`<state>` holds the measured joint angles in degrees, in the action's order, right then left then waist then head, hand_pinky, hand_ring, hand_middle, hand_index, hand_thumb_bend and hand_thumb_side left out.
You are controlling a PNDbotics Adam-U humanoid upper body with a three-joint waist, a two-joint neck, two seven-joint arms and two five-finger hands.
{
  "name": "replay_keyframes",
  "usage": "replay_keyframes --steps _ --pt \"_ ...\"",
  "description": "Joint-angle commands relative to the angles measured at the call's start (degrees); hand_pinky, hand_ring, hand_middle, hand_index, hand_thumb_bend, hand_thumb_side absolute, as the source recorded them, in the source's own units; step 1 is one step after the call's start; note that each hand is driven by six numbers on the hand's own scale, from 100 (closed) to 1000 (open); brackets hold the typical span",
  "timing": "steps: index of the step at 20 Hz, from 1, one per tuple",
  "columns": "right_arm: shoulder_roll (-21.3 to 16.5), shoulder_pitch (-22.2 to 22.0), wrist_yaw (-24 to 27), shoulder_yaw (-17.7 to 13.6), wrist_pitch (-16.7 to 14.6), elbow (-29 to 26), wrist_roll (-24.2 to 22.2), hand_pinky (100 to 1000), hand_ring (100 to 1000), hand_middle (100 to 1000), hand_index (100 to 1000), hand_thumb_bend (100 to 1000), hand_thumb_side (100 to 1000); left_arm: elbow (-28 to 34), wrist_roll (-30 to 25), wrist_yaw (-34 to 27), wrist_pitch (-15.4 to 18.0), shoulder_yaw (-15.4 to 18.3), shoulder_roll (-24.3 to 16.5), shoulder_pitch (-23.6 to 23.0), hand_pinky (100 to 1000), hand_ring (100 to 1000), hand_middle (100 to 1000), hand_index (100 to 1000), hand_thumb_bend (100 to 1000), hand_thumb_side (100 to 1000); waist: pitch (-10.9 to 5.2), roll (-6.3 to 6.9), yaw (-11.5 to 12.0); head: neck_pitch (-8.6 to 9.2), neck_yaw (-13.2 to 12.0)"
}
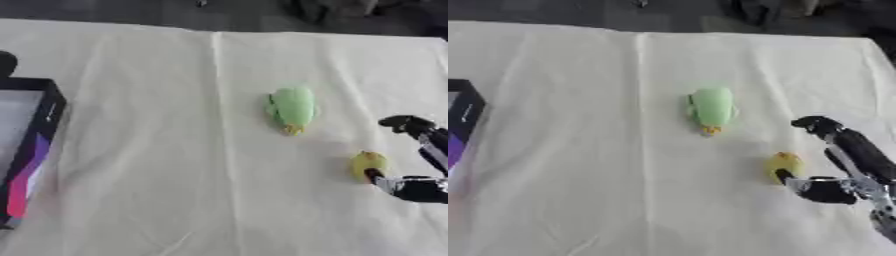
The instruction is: Pick up the objects with one hand, pass them to the other hand, and then place them into the box on the other side of the table.
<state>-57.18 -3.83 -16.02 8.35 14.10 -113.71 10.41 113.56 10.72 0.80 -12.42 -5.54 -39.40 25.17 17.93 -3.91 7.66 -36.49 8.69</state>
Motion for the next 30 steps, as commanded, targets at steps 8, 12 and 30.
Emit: replay_keyframes --steps 8,12,30 --pt "-4.9 3.2 6.2 -3.3 7.6 -0.9 -8.5 902 829 845 873 416 161 1.0 -0.3 -8.9 -0.6 0.3 -3.6 0.5 916 900 762 844 647 565 -0.72 0.45 0.0 0.18 1.4" --pt "-5.2 3.8 6.1 -2.8 10.0 -0.9 -10.0 904 830 831 843 416 146 1.0 -0.4 -10.1 -0.6 0.4 -3.7 0.8 916 898 757 840 645 565 -0.62 0.53 0.2 0.33 1.8" --pt "-4.2 5.6 3.4 1.0 16.4 -0.9 -12.3 906 820 797 792 399 100 1.0 -0.6 -9.8 -0.3 0.0 -3.0 1.5 914 894 742 829 630 567 -0.01 0.86 1.4 0.65 2.2"
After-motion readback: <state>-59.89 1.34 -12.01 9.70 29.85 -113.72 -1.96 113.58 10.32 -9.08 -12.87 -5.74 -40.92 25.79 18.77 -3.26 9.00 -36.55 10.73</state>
